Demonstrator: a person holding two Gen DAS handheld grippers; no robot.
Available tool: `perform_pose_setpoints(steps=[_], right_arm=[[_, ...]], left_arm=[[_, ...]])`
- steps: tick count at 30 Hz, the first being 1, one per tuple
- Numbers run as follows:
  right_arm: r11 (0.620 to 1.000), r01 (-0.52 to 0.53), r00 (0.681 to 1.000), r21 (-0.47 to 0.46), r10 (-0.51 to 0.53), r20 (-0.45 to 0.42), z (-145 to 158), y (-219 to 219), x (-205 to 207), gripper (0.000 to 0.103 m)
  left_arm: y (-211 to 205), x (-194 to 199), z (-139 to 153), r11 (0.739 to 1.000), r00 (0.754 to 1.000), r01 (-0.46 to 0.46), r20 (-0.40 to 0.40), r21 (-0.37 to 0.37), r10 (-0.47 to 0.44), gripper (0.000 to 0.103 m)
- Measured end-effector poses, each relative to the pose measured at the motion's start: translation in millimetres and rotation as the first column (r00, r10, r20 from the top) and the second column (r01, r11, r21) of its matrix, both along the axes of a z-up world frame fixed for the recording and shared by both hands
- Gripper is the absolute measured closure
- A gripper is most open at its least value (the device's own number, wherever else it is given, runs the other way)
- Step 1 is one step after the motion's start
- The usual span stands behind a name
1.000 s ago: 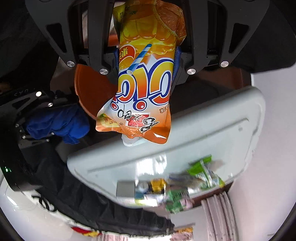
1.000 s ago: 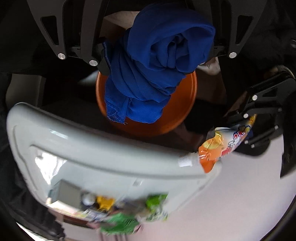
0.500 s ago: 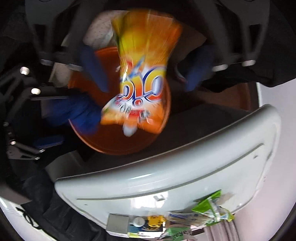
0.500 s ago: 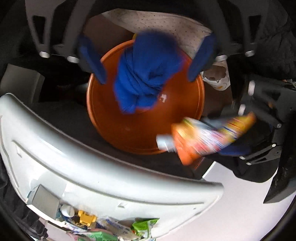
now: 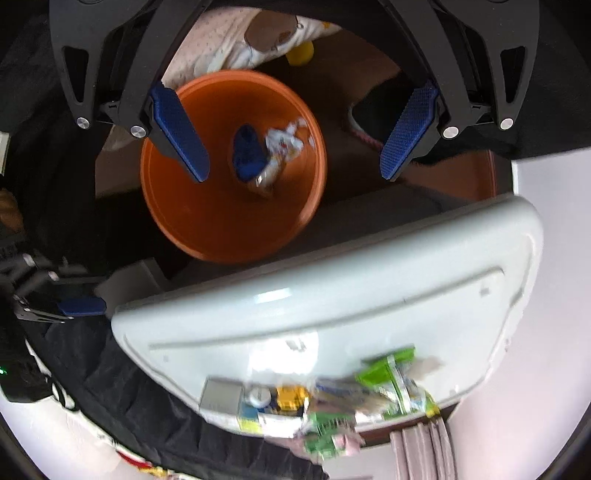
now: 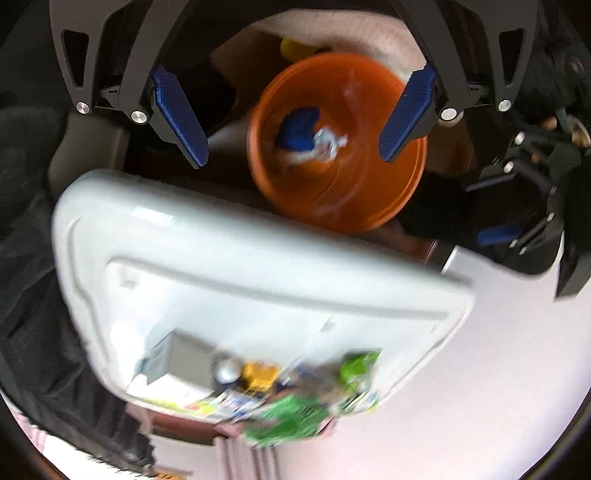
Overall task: Collect trash
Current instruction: 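Return both tools to the lid and grasp the white box with right tool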
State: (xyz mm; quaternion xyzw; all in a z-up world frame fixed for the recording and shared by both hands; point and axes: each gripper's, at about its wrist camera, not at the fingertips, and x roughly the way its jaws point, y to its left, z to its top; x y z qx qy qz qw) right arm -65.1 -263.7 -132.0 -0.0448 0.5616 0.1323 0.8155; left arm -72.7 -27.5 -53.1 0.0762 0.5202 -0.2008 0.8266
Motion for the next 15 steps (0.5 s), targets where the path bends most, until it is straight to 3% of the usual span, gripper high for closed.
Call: perform_pose_setpoints(steps=[4,11,15], right_arm=[[0.998,0.053,0.996,-0.019,-0.051,0.079,15,-11,36,0.011],[0.979,0.203,0.965,-0.02,-0.196,0.175,28,-38,119,0.008],[0.93,0.354,0.918,0.097,-0.366,0.156,26,-55,158,0.006]], left_arm=[[0,22,14,1.0,0.999,-0.021,0.05,-0.014,0.021,0.012],[-13,74,32,0.994,0.976,-0.077,0.209,0.082,0.059,0.012],[-18,91,27,0.981,0.944,-0.137,0.318,0.134,0.088,0.012]])
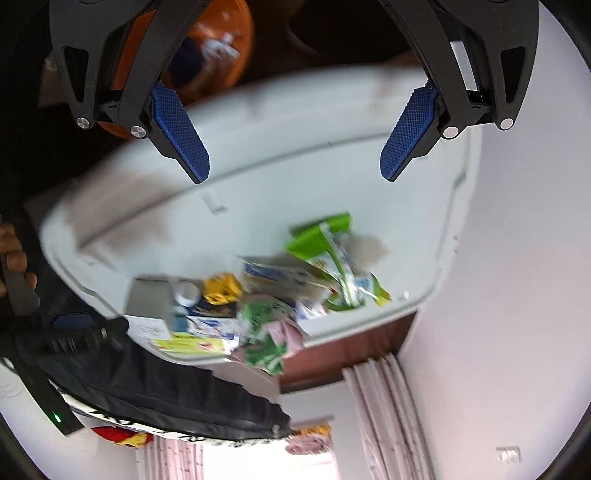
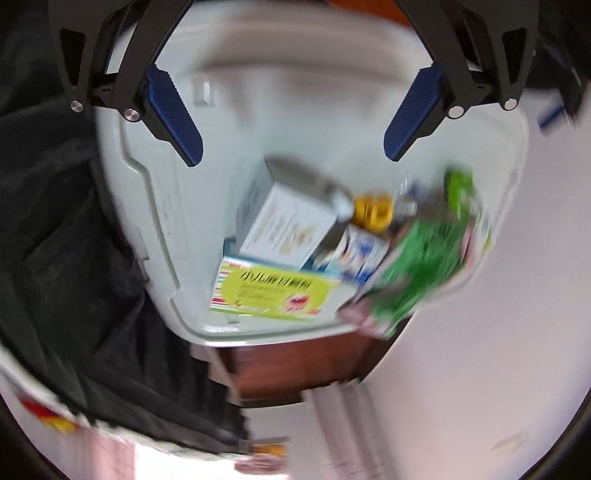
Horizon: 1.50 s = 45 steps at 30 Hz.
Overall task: Collect trash
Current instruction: 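Return both tools to the lid and grasp the white box with right tool, then grasp the green snack wrapper with left tool while right tool holds white box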
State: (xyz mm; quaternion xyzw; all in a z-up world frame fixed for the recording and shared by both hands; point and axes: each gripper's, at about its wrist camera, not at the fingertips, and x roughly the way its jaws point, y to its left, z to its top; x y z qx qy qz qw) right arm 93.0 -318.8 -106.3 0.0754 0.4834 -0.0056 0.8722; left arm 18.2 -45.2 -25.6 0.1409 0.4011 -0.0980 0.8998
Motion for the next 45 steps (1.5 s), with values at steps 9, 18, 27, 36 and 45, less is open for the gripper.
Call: perform_pose_setpoints(steps=[9,18,27,36,45], right_arm=[[0.965,0.246,0.968,0.087,-0.241,-0.066,-27,-3,61,0.006],[0.94,0.335,0.937,0.062,-0.325,-0.128,-46,-13,89,0.006],[0.938,0.345,0.924,-0.036,-0.347,-0.163,-63,-11,91,0.037],[0.966,0.25,0.962,0.063,-0.24,-0.128,-34,-9,48,0.042],[0.995,0.096,0.995,-0.003,-0.096,0.04,-14,8,1,0.042]], left_arm=[[-7,5,-20,0.998,1.0,0.022,-0.005,0.055,-0.021,0.012],[-3,7,-25,1.0,0.999,0.02,-0.039,0.024,-0.019,0.012],[1,9,-21,0.999,0.999,0.007,-0.049,-0.035,-0.008,0.012],[8,9,-29,0.997,0.996,-0.004,-0.092,-0.075,-0.003,0.012],[42,37,-35,0.969,0.97,-0.173,-0.203,-0.175,0.136,0.012]])
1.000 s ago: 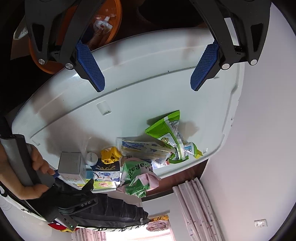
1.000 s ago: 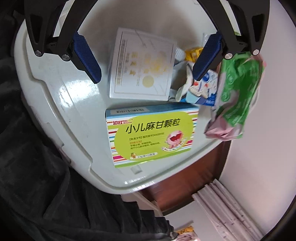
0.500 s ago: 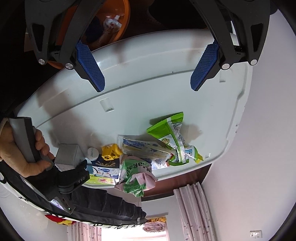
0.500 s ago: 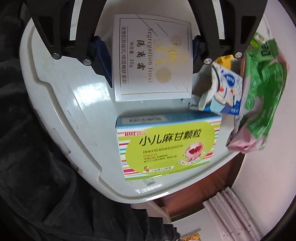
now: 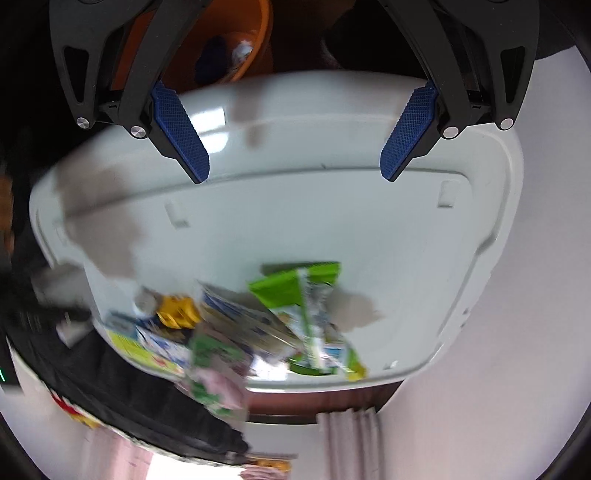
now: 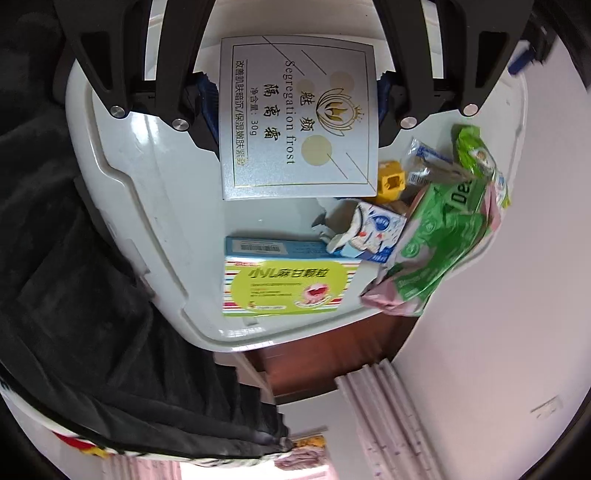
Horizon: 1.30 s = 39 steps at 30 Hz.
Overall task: Collect trash
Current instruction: 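Grasp the green snack wrapper with left tool while right tool holds white box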
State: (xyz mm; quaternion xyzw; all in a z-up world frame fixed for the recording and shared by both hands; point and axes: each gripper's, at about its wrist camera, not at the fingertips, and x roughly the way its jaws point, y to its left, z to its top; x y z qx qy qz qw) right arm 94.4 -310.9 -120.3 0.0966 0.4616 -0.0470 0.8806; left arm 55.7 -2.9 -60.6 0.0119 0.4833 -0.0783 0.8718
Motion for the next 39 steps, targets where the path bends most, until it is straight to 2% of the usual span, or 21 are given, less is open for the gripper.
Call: perform_pose_setpoints(steps=[3,10,14,18,26,28,29,30,32,35,39], right_arm=[[0.998,-0.031,0.999,-0.052,0.032,0.014,1,7,2,0.042],[0.999,-0.033,0.999,-0.006,0.033,0.031,4,-3,11,0.041],[1.0,-0.02,0.999,0.013,0.019,0.029,4,-8,12,0.041],[0.999,-0.012,1.0,0.039,0.012,0.009,0,-12,14,0.041],[0.998,-0.012,1.0,0.062,0.012,-0.012,-5,-12,19,0.041],[0.998,-0.017,1.0,0.06,0.018,-0.014,-6,-11,19,0.041],[0.998,-0.019,1.0,0.059,0.02,-0.015,-6,-11,19,0.041],[0.998,-0.021,1.0,0.058,0.022,-0.016,-6,-11,20,0.041],[0.998,-0.019,1.0,0.055,0.02,-0.017,-6,-11,19,0.041],[0.998,-0.002,1.0,0.066,0.003,-0.015,-5,-16,19,0.041],[0.997,0.001,1.0,0.074,0.0,-0.012,-4,-18,18,0.041]], left_arm=[[8,19,10,0.998,0.999,-0.047,0.013,-0.036,0.047,0.012],[-1,77,16,0.999,0.999,-0.031,0.021,-0.042,0.032,0.012],[-10,100,9,1.0,0.999,-0.018,0.036,-0.002,0.018,0.012],[-7,119,-10,0.999,1.0,-0.023,0.011,0.032,0.023,0.012],[-1,134,-19,1.0,0.997,0.009,0.076,0.012,-0.01,0.013],[-3,140,-25,0.999,0.998,0.032,0.062,0.001,-0.032,0.034],[-5,142,-28,0.999,0.998,0.045,0.045,-0.005,-0.045,0.048],[-5,143,-30,0.997,0.998,0.061,0.031,-0.038,-0.06,0.057],[-6,142,-29,0.997,0.998,0.059,0.038,-0.046,-0.057,0.061],[-12,134,-25,0.997,0.995,0.082,0.058,-0.003,-0.082,0.066],[-13,118,-10,0.996,0.992,0.089,0.093,0.004,-0.089,0.067]])
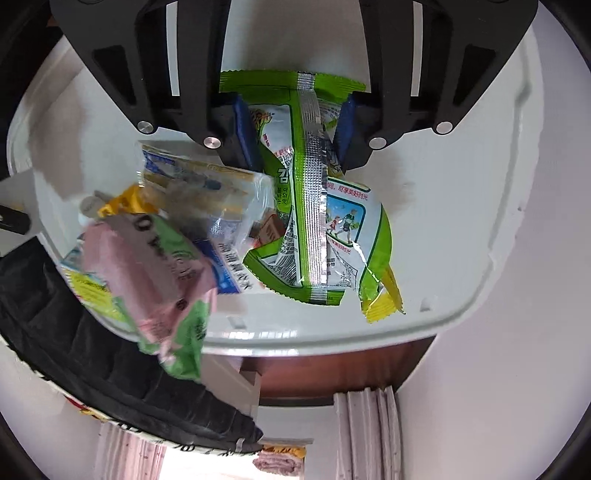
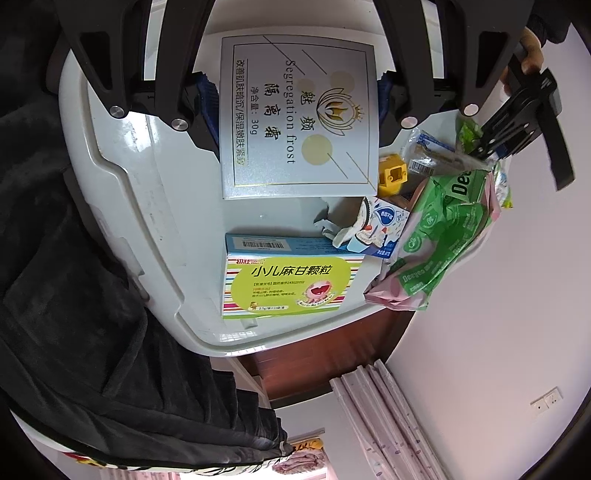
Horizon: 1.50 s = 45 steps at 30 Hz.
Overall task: Collect trash
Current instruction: 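Grasp the green snack wrapper with left tool while right tool holds white box, then carry wrapper and white box over the bucket and open both tools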
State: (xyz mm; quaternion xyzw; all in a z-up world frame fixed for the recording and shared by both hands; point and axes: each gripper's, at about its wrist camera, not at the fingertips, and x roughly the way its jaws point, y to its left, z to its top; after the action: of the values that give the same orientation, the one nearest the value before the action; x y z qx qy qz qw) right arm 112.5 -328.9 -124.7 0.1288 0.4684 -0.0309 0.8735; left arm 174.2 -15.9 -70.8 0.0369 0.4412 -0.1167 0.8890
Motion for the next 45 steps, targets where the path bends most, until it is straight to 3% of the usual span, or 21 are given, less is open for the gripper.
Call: perform_pose_setpoints(steps=[11,19,28,40,45], right_arm=[[0.999,-0.034,0.999,0.013,0.034,0.006,3,4,-4,0.041],[0.994,-0.107,0.994,0.037,0.107,0.004,2,13,-13,0.041],[0.967,-0.256,0.967,0.01,0.256,0.016,4,31,-62,0.041],[0.929,-0.366,0.921,0.055,0.37,-0.125,-18,61,-169,0.041],[0.906,-0.416,0.873,0.081,0.423,-0.242,-46,79,-194,0.041]], left_arm=[[27,-49,45,0.997,0.997,-0.07,0.044,-0.015,0.071,0.067],[9,-124,74,1.0,0.996,0.018,0.086,-0.004,-0.018,0.067],[-17,-196,54,0.992,0.992,0.125,0.008,-0.016,-0.125,0.067],[-35,-240,13,0.969,0.96,0.248,-0.138,0.01,-0.245,0.067],[-40,-249,-5,0.964,0.943,0.266,-0.211,0.01,-0.258,0.067]])
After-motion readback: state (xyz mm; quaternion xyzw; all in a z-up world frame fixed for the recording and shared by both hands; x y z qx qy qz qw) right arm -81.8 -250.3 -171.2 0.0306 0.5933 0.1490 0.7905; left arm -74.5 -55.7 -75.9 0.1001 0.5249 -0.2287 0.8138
